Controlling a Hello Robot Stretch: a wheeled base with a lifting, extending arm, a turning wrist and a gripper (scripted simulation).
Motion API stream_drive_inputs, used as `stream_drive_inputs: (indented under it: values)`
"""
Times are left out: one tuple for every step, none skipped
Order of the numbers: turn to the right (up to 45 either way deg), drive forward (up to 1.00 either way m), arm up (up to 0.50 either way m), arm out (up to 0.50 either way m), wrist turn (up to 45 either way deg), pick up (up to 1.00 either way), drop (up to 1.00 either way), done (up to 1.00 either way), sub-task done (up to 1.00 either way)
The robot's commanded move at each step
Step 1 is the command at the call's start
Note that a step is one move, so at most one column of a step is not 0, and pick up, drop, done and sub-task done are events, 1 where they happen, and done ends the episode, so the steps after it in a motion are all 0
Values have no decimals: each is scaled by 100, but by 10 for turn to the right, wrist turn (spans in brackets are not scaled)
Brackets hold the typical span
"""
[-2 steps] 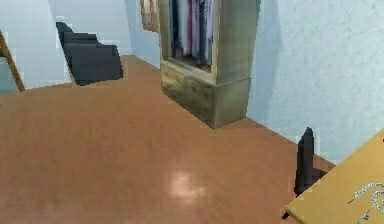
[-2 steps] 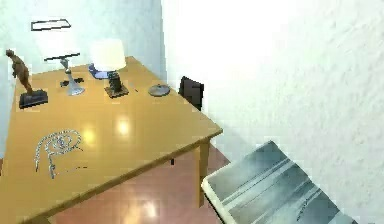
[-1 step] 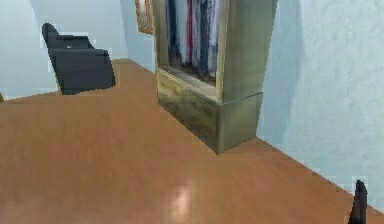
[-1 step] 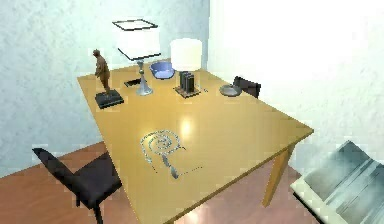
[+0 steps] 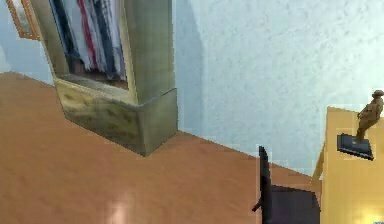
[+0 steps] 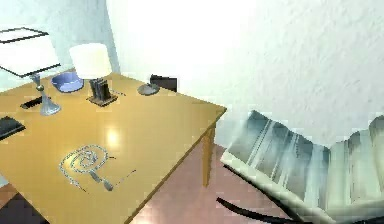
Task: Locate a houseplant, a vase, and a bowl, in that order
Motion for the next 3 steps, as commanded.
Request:
stream_drive_inputs:
  values:
    - [0,100,0,0,0,0,0,0,0]
    - [270,0,0,0,0,0,0,0,0]
    - [0,5,0,0,0,0,0,0,0]
